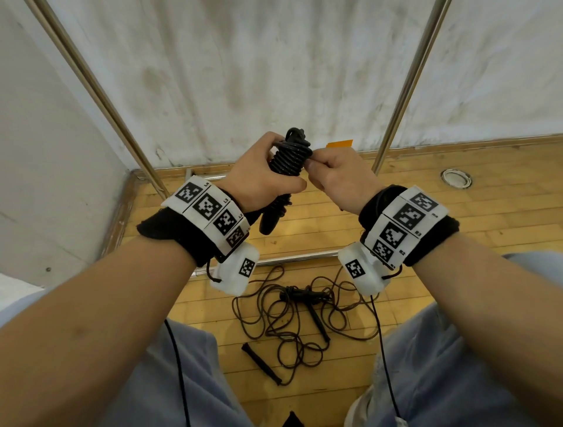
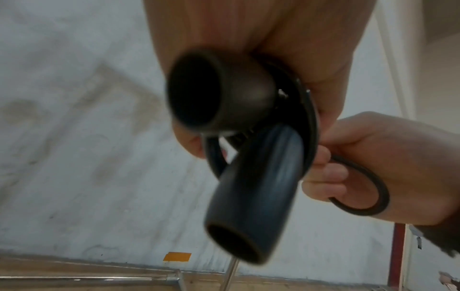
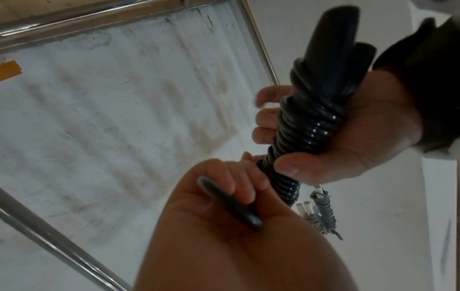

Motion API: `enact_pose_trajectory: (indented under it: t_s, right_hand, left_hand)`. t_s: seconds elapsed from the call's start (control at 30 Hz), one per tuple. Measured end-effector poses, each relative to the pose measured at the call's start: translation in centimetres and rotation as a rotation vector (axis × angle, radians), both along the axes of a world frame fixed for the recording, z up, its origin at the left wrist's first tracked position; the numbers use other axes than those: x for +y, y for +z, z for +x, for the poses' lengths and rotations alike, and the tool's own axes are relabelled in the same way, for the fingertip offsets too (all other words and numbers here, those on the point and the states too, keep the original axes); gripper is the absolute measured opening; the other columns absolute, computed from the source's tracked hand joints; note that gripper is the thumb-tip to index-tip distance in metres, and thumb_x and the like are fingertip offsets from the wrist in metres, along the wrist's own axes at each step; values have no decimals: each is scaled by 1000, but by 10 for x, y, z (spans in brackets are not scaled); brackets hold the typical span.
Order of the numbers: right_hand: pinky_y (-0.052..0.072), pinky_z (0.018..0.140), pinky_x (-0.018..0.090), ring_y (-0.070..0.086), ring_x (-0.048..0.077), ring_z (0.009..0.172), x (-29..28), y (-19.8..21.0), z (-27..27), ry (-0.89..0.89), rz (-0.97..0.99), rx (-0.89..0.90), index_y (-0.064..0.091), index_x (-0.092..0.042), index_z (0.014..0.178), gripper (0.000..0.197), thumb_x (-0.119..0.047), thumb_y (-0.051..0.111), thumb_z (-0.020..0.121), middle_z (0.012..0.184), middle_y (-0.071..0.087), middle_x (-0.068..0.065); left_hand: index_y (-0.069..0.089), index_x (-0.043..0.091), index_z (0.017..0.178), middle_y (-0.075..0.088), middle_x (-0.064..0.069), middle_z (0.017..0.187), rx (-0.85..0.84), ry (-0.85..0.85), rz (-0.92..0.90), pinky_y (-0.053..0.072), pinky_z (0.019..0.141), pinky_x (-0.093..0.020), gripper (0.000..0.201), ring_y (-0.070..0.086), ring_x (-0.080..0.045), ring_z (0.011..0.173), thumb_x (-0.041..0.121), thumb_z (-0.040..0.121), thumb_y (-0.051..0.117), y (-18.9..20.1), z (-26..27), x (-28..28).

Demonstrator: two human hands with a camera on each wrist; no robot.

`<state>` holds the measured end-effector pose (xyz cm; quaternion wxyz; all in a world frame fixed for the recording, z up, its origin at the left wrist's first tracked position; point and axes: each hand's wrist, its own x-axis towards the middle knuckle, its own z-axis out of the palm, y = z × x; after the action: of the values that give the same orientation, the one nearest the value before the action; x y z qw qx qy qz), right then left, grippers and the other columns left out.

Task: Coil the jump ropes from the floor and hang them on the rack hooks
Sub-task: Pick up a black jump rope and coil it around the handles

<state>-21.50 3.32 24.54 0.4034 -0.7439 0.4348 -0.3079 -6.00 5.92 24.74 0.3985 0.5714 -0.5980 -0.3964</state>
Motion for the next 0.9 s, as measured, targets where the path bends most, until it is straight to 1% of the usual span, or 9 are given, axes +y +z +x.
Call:
enact_pose_trajectory:
  t_s: [0.17, 0.3, 0.43, 0.53, 0.6, 0.7, 0.77, 0.83, 0.9]
  right_hand:
    - [22, 36, 14, 29, 6, 32, -1, 2, 1, -46, -7, 69, 47, -24, 51, 44, -15, 51, 94, 34, 35, -11]
    - [23, 36, 13, 33, 6, 32, -1, 4, 3, -61, -55, 160, 45, -20, 54, 40, -16, 48, 95, 44, 37, -8]
    - [28, 38, 12, 37, 7, 45, 1, 4, 5, -34, -65, 214, 64, -2, 84, 26, -15, 44, 95, 57, 45, -2]
    - [29, 40, 13, 35, 9, 46, 1, 2, 3, -79, -105, 205, 64, 3, 85, 25, -11, 45, 93, 54, 42, -2]
    - [28, 40, 14, 32, 10, 46, 1, 2, 1, -103, -109, 187, 59, -1, 73, 26, -9, 45, 93, 53, 39, -2]
    - [23, 39, 16, 30, 9, 44, -1, 2, -1, -120, -91, 141, 49, -8, 62, 32, -9, 45, 93, 53, 36, -1]
    - [22, 39, 15, 30, 6, 39, -2, 2, -2, -132, -88, 103, 46, -15, 56, 38, -8, 45, 93, 52, 35, -2]
    - [22, 39, 15, 30, 5, 38, -2, 2, -2, -134, -95, 74, 45, -21, 55, 41, -7, 44, 93, 51, 36, -2]
    - [25, 41, 17, 32, 5, 42, -2, 2, -1, -129, -109, 70, 46, -24, 56, 41, -8, 44, 93, 54, 41, -1]
  left_hand:
    - [43, 21, 112, 61, 3, 76, -70, -29, -30, 50, 49, -18, 49, 61, -5, 52, 4, 75, 71, -2, -3, 2]
    - [43, 22, 111, 63, 0, 80, -182, 34, -59, 55, 52, -24, 49, 64, -14, 56, 11, 73, 73, -5, -6, -1]
    - [40, 18, 114, 61, 1, 84, -263, 146, -67, 49, 49, -24, 54, 60, -13, 57, 22, 74, 75, -8, -5, -7]
    - [35, 17, 123, 59, 3, 86, -286, 90, -62, 47, 49, -21, 60, 60, -10, 58, 27, 78, 74, -8, -6, -8]
    - [31, 16, 125, 58, -2, 85, -188, 19, -6, 49, 47, -20, 51, 59, -10, 57, 20, 87, 64, -7, -7, -7]
    - [29, 13, 126, 55, -5, 87, -43, -35, 50, 53, 53, -21, 39, 57, -15, 68, 11, 94, 51, -4, -6, -7]
    - [34, 13, 124, 57, -3, 91, -71, -29, 5, 53, 60, -19, 36, 60, -14, 74, 14, 94, 55, -3, -5, -6]
    - [41, 15, 119, 61, -6, 100, -125, 6, -57, 53, 73, -26, 38, 63, -17, 85, 21, 89, 64, -3, -1, -5]
    - [44, 17, 112, 61, -11, 102, -73, 35, -76, 56, 72, -31, 38, 64, -17, 81, 22, 84, 69, -2, 0, -4]
